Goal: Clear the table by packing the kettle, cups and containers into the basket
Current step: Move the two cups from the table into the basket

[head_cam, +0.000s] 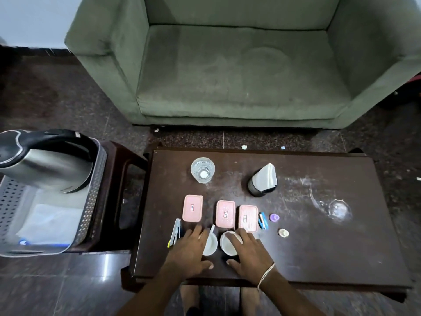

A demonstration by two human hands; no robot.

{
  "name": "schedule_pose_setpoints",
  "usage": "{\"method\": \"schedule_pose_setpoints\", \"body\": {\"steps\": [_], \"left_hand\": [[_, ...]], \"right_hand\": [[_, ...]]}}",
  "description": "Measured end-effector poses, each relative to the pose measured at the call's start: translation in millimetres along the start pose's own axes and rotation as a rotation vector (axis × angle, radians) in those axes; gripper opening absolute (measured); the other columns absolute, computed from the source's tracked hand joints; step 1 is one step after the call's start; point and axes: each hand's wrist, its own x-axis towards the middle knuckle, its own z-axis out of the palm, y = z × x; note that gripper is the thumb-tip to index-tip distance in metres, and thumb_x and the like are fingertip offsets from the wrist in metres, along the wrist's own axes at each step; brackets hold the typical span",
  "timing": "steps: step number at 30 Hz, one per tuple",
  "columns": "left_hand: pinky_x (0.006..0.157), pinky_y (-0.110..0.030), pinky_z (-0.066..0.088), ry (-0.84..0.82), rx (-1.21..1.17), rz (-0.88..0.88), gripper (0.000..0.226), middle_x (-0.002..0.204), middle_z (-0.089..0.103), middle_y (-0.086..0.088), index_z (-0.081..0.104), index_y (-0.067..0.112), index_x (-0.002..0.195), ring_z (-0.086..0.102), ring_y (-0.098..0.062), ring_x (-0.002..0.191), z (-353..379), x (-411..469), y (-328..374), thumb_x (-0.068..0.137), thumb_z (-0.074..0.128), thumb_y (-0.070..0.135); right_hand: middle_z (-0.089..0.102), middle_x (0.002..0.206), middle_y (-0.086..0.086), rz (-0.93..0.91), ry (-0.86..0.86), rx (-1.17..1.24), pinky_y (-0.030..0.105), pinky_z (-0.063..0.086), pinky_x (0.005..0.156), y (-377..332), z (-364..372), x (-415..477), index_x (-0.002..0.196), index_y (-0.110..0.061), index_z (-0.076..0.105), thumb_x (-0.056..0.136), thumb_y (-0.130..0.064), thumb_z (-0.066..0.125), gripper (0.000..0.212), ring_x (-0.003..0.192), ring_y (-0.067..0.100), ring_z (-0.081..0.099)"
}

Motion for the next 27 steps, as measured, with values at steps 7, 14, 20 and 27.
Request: {"method": "schedule_pose_setpoints", "body": {"steps": [7, 14, 20, 27], "left_hand": [[0.098, -0.044, 0.05, 0.039, 0.062, -0.025, 0.07, 0.138, 0.045, -0.003, 0.036, 0.02, 0.151, 0.055, -0.028, 0.117, 6.2, 7.6, 9.2, 0.09, 0.062, 0.042], [0.112, -0.041, 0.041, 0.15, -0.043, 0.024, 0.077, 0.144, 0.047, -0.001, 0.032, 0.02, 0.158, 0.052, -0.025, 0.127, -30.6, -29.6, -28.2, 0.088, 0.054, 0.045], [0.084, -0.037, 0.051, 0.463, -0.257, -0.078, 0.062, 0.114, 0.058, 0.0, 0.059, 0.019, 0.13, 0.065, -0.028, 0.1, -124.6, -99.2, -101.7, 0.073, 0.071, 0.04], [0.085, -0.044, 0.054, 0.665, -0.263, -0.436, 0.069, 0.121, 0.061, 0.002, 0.057, 0.022, 0.128, 0.066, -0.031, 0.106, -167.2, -176.7, -222.3, 0.072, 0.071, 0.06]], "right_hand": [[0.051, 0.144, 0.006, 0.079, 0.049, 0.026, 0.043, 0.051, 0.093, -7.0, 8.5, 7.2, 0.154, -0.023, 0.039, 0.087, -0.034, 0.058, 0.07, 0.121, 0.033, 0.055], [0.069, 0.11, -0.003, 0.042, 0.251, 0.118, 0.032, 0.056, 0.059, -38.7, -22.9, 5.5, 0.126, -0.02, 0.067, 0.061, -0.047, 0.077, 0.072, 0.09, 0.024, 0.069], [0.062, 0.119, -0.009, -0.122, 0.369, 0.299, 0.038, 0.054, 0.087, -128.2, -93.4, 45.9, 0.133, -0.03, 0.059, 0.068, -0.051, 0.071, 0.07, 0.111, 0.021, 0.061], [0.058, 0.118, -0.008, -0.411, 0.405, 0.38, 0.033, 0.049, 0.091, -267.2, -148.4, 111.4, 0.135, -0.03, 0.055, 0.071, -0.05, 0.073, 0.069, 0.108, 0.018, 0.055]]}}
